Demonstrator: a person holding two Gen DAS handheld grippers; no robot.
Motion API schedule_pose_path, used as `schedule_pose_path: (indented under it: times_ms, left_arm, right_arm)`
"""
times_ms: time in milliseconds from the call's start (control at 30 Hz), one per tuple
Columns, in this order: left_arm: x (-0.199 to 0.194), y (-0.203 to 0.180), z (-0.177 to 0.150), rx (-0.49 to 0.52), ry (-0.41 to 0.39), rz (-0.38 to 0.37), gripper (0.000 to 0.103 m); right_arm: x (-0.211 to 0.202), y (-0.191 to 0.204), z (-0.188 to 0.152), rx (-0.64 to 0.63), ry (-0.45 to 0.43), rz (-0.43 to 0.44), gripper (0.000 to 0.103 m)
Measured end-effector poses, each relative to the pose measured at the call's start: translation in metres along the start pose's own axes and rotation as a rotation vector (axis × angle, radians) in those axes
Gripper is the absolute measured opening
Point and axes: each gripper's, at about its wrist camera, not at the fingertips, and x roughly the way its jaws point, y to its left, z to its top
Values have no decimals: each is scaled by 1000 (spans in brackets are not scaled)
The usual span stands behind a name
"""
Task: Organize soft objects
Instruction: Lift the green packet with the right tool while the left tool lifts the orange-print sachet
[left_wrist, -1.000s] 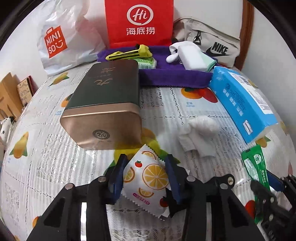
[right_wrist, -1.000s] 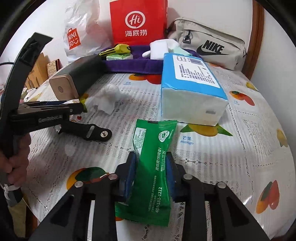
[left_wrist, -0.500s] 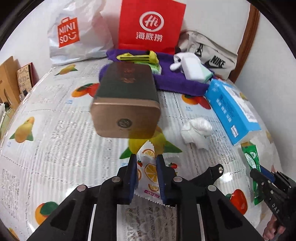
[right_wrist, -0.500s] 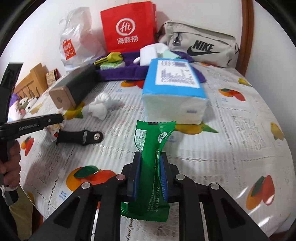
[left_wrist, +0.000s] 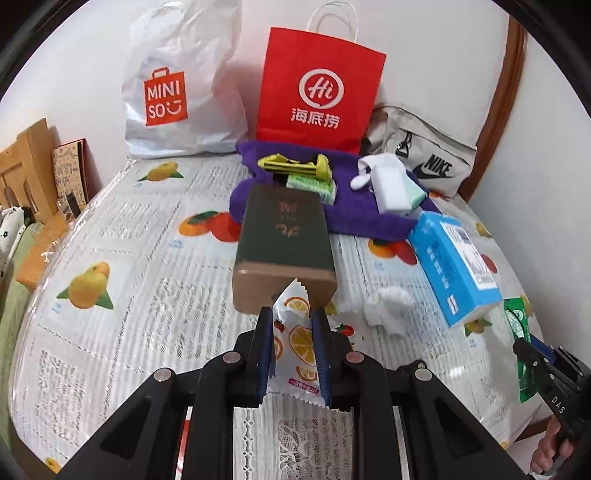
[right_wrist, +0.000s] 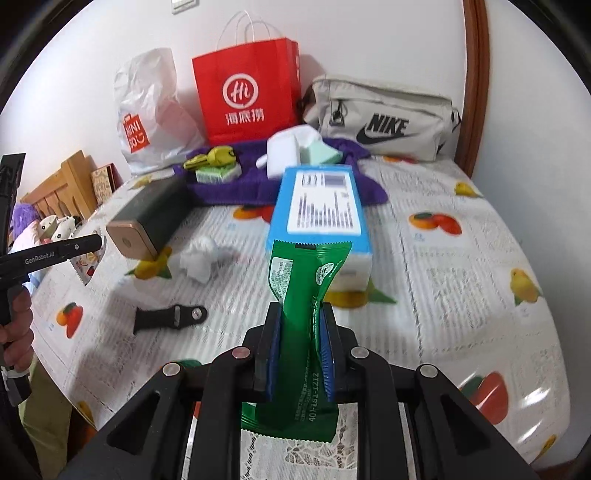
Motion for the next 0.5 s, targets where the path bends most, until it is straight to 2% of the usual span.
schedule_pose_path:
  times_ms: [500]
  left_arm:
    - [-11, 0, 44, -14, -60, 3, 20]
  right_arm:
    - [-4, 5, 64, -49, -79, 23, 20]
